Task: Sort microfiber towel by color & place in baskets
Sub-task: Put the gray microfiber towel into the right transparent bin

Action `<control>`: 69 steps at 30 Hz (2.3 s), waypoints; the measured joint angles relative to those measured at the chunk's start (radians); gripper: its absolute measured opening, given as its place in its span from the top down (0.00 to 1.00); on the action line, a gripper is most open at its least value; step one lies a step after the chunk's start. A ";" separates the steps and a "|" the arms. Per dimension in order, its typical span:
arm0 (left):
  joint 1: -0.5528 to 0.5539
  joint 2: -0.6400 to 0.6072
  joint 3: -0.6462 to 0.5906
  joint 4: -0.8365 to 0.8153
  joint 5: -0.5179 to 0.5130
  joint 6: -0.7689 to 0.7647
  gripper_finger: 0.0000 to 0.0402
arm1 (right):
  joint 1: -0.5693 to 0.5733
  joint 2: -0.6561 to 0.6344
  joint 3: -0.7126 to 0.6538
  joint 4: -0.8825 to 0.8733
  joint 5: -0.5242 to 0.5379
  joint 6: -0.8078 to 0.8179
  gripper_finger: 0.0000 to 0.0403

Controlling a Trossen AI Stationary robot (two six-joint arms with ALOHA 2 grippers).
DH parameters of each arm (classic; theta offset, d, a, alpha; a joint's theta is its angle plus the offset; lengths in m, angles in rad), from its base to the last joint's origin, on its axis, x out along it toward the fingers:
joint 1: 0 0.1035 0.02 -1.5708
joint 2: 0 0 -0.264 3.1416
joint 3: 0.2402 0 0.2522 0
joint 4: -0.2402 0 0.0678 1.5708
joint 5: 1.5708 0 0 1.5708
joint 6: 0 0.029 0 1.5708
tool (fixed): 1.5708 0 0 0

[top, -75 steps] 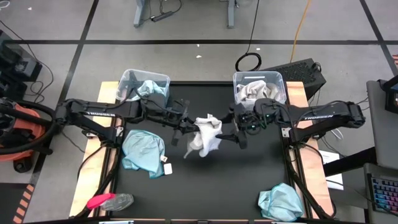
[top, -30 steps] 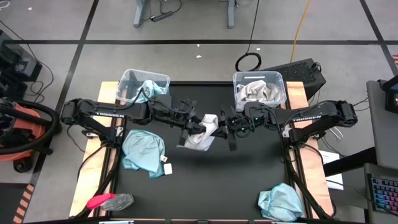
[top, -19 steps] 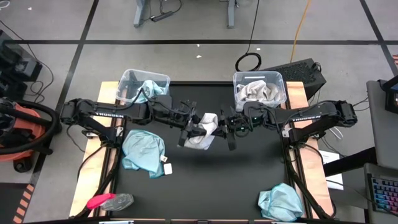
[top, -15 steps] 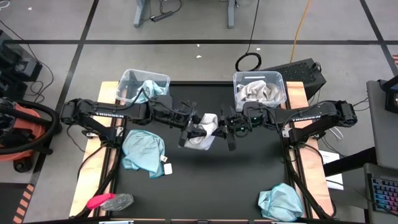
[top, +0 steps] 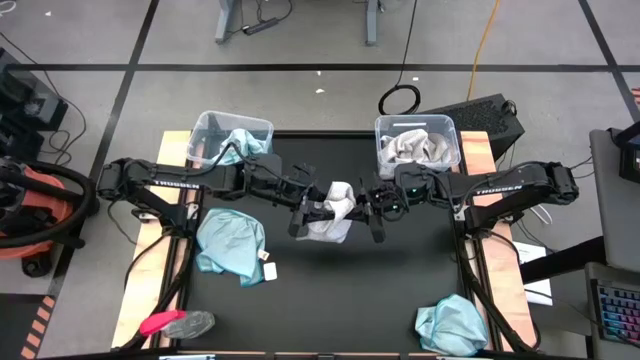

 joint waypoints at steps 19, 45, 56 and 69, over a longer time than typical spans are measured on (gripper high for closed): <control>0.001 -0.037 -0.005 -0.238 -0.004 0.027 0.46 | -0.002 -0.161 0.002 -0.152 0.075 -0.030 0.88; 0.002 -0.045 -0.003 -0.490 -0.063 0.028 0.46 | -0.002 -0.434 0.002 -0.439 0.292 -0.060 0.88; 0.026 -0.045 -0.002 -0.576 -0.138 0.024 0.46 | -0.002 -0.497 0.002 -0.513 0.440 -0.088 0.88; 0.028 -0.045 -0.002 -0.592 -0.161 0.024 0.46 | -0.003 -0.553 0.002 -0.580 0.722 -0.136 0.88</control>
